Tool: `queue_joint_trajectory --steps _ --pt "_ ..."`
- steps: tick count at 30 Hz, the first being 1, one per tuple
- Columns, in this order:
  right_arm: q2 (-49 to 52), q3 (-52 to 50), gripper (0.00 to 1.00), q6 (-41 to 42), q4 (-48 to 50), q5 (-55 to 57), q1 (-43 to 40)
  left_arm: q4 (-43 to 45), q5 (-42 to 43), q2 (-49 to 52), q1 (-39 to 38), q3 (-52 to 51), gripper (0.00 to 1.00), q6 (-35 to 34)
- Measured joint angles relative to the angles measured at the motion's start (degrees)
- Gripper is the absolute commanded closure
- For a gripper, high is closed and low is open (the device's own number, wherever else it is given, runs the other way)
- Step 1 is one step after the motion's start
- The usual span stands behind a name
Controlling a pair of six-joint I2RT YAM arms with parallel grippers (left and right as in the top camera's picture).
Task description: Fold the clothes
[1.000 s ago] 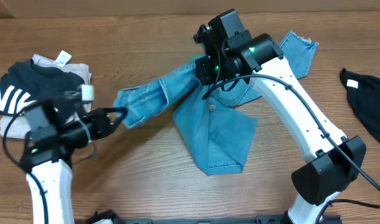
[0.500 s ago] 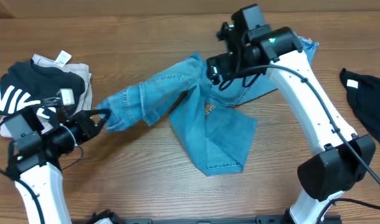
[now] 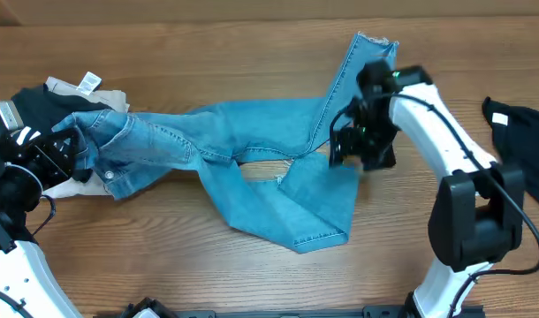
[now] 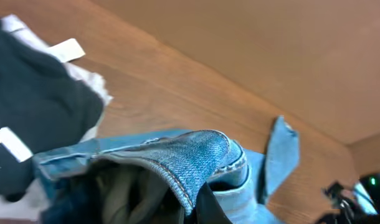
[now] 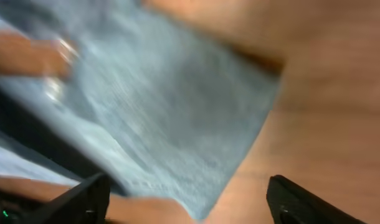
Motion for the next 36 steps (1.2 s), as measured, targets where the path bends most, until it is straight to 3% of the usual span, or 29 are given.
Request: queue_joint_trajectory --steps 5,13,16,17,18,19,20,22,23,27,32,34,35,36 --pt "0.07 -8.94 0.19 0.00 2.40 -0.42 2.43 -0.59 -3.32 0.00 0.00 0.02 0.94 0.92" --pt "0.07 -9.57 0.17 1.22 8.28 8.66 13.40 -1.25 -4.07 0.00 0.00 0.02 0.94 1.09" --pt "0.07 -9.94 0.19 2.58 10.29 11.30 14.05 -1.31 -4.11 0.00 0.00 0.02 0.94 1.09" --pt "0.04 -10.78 0.24 2.86 11.39 12.07 13.97 -1.31 -4.13 0.00 0.00 0.02 0.94 1.09" --pt "0.04 -12.26 0.36 3.17 12.70 12.98 13.97 -1.33 -4.13 0.00 0.00 0.02 0.94 1.09" --pt "0.04 -13.70 0.50 3.41 13.53 13.92 13.97 -1.36 -4.13 0.00 0.00 0.02 0.94 1.09" --pt "0.04 -15.19 0.71 4.22 13.99 15.08 13.97 -1.36 -4.20 0.00 0.00 0.02 0.93 1.09" --pt "0.04 -16.57 0.92 5.05 13.90 17.05 13.94 -1.33 -4.28 0.00 0.00 0.02 0.93 1.09" --pt "0.04 -16.57 0.96 5.75 13.94 17.51 13.92 -1.31 -4.28 0.00 0.00 0.02 0.93 1.09" --pt "0.04 -15.13 0.96 6.73 10.40 16.90 12.07 -1.29 -4.28 0.00 0.00 0.02 0.93 1.09" --pt "-2.75 -6.23 0.96 5.60 2.29 11.39 2.29 -1.29 -4.31 0.00 0.00 0.02 0.93 1.09" --pt "-5.84 -2.89 0.75 4.13 0.28 10.67 -1.46 -1.29 -4.31 0.00 0.00 0.02 0.93 1.09" --pt "-7.10 -2.14 0.55 3.30 -0.07 10.47 -2.43 -1.29 -4.31 0.00 0.00 0.02 0.93 1.11" --pt "-8.28 -1.66 0.44 3.15 -0.39 10.32 -2.97 -1.27 -4.31 0.00 0.00 0.02 0.93 1.09"
